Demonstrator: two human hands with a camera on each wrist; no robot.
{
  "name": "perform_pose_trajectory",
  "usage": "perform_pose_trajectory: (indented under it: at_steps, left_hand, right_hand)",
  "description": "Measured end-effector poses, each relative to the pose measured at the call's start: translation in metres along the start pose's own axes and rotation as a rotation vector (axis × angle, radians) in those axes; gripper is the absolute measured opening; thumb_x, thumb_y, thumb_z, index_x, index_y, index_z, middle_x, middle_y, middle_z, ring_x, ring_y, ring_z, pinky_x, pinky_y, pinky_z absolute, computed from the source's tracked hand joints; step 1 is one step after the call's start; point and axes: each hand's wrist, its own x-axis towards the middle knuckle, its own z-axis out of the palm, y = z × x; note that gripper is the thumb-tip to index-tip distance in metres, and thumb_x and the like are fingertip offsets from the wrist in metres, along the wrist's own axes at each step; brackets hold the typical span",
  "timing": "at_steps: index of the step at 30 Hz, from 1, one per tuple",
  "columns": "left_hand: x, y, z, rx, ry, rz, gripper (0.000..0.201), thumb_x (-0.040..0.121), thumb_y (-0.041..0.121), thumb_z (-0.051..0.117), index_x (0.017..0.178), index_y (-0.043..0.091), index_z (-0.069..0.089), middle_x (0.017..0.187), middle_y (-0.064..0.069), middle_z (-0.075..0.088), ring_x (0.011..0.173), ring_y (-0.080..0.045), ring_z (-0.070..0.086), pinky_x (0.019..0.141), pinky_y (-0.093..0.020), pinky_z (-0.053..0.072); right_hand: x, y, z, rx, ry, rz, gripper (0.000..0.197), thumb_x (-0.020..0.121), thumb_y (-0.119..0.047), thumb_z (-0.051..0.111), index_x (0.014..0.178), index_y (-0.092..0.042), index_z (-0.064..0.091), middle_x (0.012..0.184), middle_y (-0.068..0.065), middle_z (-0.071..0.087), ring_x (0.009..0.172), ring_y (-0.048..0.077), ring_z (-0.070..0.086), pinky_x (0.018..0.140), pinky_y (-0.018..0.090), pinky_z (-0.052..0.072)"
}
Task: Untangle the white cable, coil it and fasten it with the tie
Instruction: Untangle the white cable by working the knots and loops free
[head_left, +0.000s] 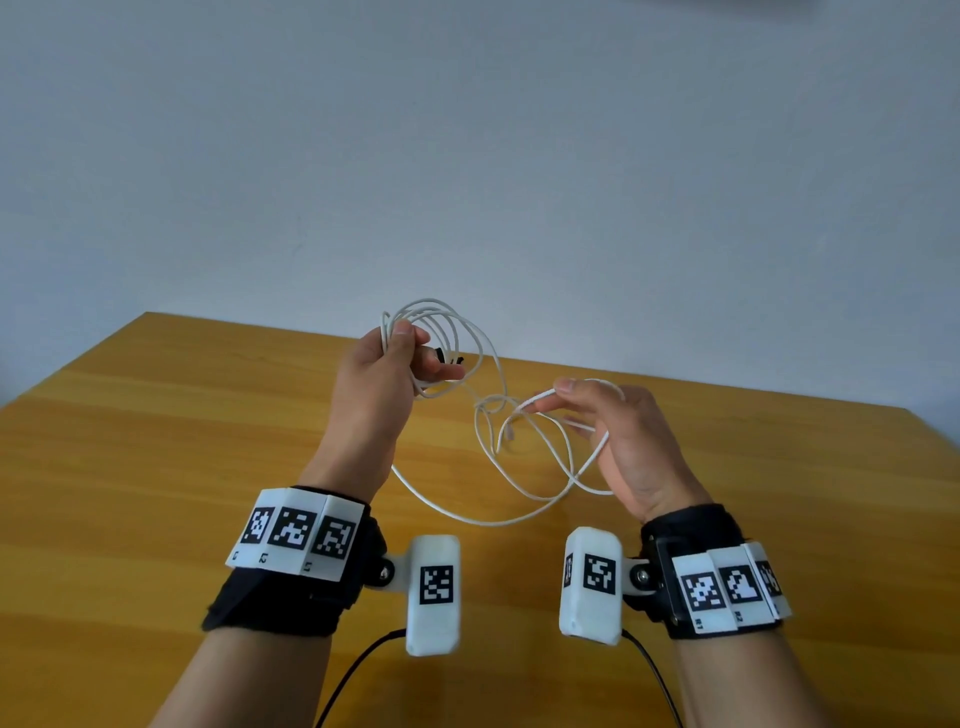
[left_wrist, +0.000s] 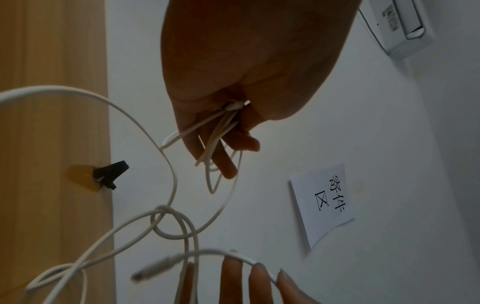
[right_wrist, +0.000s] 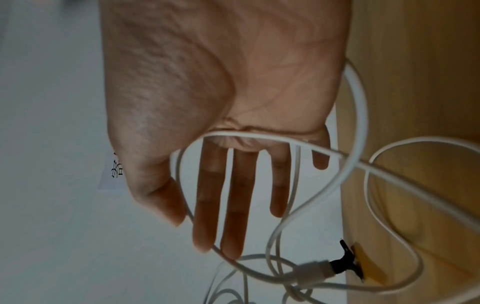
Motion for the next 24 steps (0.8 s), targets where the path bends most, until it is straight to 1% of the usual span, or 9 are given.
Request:
perform_pose_trajectory:
  at_steps: [2, 5, 9, 12, 15, 18, 19, 22, 24]
  left_hand:
    - [-0.001, 0.0, 0.001, 0.008, 0.0, 0.0, 0.031, 0.112, 0.024, 0.037, 0.089, 0.017, 0.058, 0.06, 0.008, 0.062, 0.074, -0.019, 0.077, 0.116, -0.056, 0.038]
    - [-0.002, 0.001, 0.001, 0.011, 0.006, -0.002, 0.031, 0.112, 0.024, 0.037, 0.09, 0.017, 0.058, 0.061, 0.008, 0.062, 0.075, -0.019, 0.077, 0.116, -0.056, 0.038]
    - [0.0, 0.002, -0.002, -0.009, 0.03, -0.002, 0.029, 0.112, 0.026, 0.038, 0.092, 0.016, 0.057, 0.06, 0.009, 0.061, 0.075, -0.019, 0.077, 0.117, -0.056, 0.036]
    - [0.0, 0.002, -0.003, -0.008, 0.058, 0.006, 0.03, 0.112, 0.027, 0.037, 0.092, 0.016, 0.057, 0.056, 0.01, 0.062, 0.078, -0.021, 0.077, 0.116, -0.055, 0.038]
    - [0.001, 0.002, -0.005, -0.016, 0.077, 0.005, 0.032, 0.112, 0.027, 0.037, 0.091, 0.016, 0.058, 0.058, 0.009, 0.06, 0.079, -0.022, 0.077, 0.113, -0.056, 0.042]
    - [0.002, 0.001, -0.005, -0.02, 0.089, 0.007, 0.031, 0.112, 0.027, 0.036, 0.092, 0.016, 0.057, 0.058, 0.01, 0.06, 0.078, -0.021, 0.077, 0.112, -0.056, 0.043]
    - [0.003, 0.001, -0.005, -0.02, 0.09, 0.009, 0.031, 0.112, 0.027, 0.036, 0.092, 0.016, 0.057, 0.057, 0.01, 0.06, 0.078, -0.022, 0.077, 0.112, -0.056, 0.042]
    - [0.002, 0.002, -0.006, -0.029, 0.079, 0.025, 0.032, 0.113, 0.026, 0.035, 0.091, 0.016, 0.057, 0.058, 0.01, 0.06, 0.078, -0.023, 0.077, 0.112, -0.058, 0.041]
    - [0.001, 0.003, -0.005, -0.037, 0.064, 0.037, 0.033, 0.113, 0.026, 0.035, 0.091, 0.016, 0.057, 0.059, 0.009, 0.059, 0.077, -0.022, 0.077, 0.112, -0.057, 0.042]
  right_hand:
    - [0.0, 0.0, 0.001, 0.024, -0.003, 0.006, 0.027, 0.084, -0.037, 0.064, 0.076, -0.021, 0.084, 0.099, 0.008, 0.081, 0.115, 0.026, 0.071, 0.115, 0.06, 0.036]
    - [0.002, 0.001, 0.0, 0.077, 0.039, 0.01, 0.029, 0.086, -0.027, 0.06, 0.065, -0.017, 0.078, 0.098, 0.014, 0.081, 0.112, 0.029, 0.072, 0.114, 0.063, 0.037]
    - [0.005, -0.001, -0.004, 0.243, 0.154, 0.013, 0.033, 0.089, -0.015, 0.054, 0.056, -0.015, 0.049, 0.089, 0.024, 0.077, 0.105, 0.037, 0.074, 0.106, 0.066, 0.046]
    - [0.005, 0.0, -0.009, 0.387, 0.195, 0.035, 0.036, 0.091, -0.012, 0.047, 0.058, -0.016, 0.034, 0.094, 0.032, 0.074, 0.105, 0.042, 0.073, 0.105, 0.065, 0.048]
    - [0.006, -0.001, -0.011, 0.476, 0.178, 0.065, 0.03, 0.09, -0.016, 0.045, 0.061, -0.016, 0.038, 0.105, 0.031, 0.074, 0.106, 0.04, 0.073, 0.106, 0.064, 0.047]
    - [0.006, -0.004, -0.012, 0.526, 0.216, 0.075, 0.045, 0.095, -0.012, 0.041, 0.052, -0.021, 0.05, 0.106, 0.03, 0.075, 0.104, 0.04, 0.074, 0.1, 0.063, 0.052]
    - [0.006, -0.004, -0.012, 0.517, 0.236, 0.075, 0.042, 0.096, -0.011, 0.041, 0.056, -0.02, 0.052, 0.105, 0.03, 0.075, 0.103, 0.04, 0.074, 0.099, 0.062, 0.053]
    - [0.007, -0.003, -0.01, 0.451, 0.281, 0.079, 0.023, 0.097, -0.008, 0.044, 0.075, -0.011, 0.049, 0.099, 0.031, 0.075, 0.101, 0.043, 0.075, 0.098, 0.062, 0.054]
    - [0.008, 0.0, -0.01, 0.361, 0.293, 0.071, 0.029, 0.096, -0.004, 0.046, 0.068, -0.011, 0.051, 0.082, 0.023, 0.076, 0.099, 0.041, 0.075, 0.097, 0.059, 0.056]
